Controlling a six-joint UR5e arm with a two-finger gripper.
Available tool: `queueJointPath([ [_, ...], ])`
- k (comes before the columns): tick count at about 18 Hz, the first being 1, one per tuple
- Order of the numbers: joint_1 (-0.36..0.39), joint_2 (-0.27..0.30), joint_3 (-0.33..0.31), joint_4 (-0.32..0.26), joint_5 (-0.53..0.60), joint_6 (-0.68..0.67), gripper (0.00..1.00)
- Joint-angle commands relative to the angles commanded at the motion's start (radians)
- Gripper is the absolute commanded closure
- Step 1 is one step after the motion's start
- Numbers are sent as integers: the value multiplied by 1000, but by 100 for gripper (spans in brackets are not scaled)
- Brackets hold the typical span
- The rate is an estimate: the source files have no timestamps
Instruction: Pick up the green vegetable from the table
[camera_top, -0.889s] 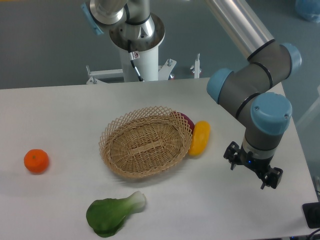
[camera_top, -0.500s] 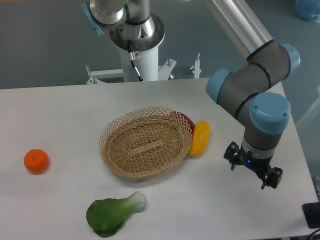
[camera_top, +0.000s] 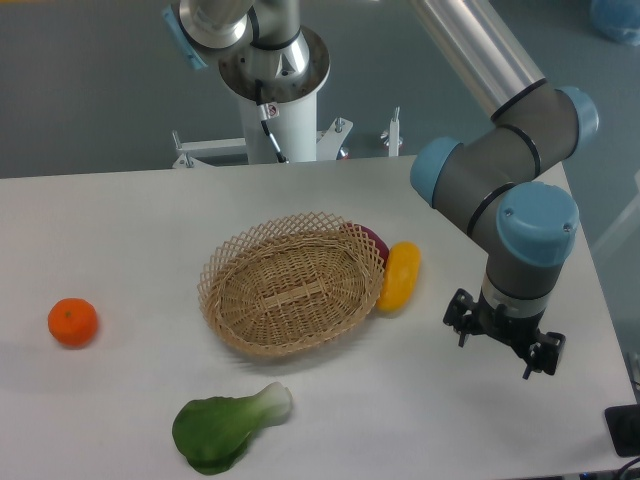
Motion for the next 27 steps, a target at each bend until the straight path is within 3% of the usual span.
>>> queueJointPath([
  [5,-71,5,-6,2,-43,-178,0],
  [11,-164,3,-49,32,-40,-183,0],
  [19,-276,0,-118,32,-37,-192,0],
  [27,-316,-28,-132,34,-38,-218,0],
])
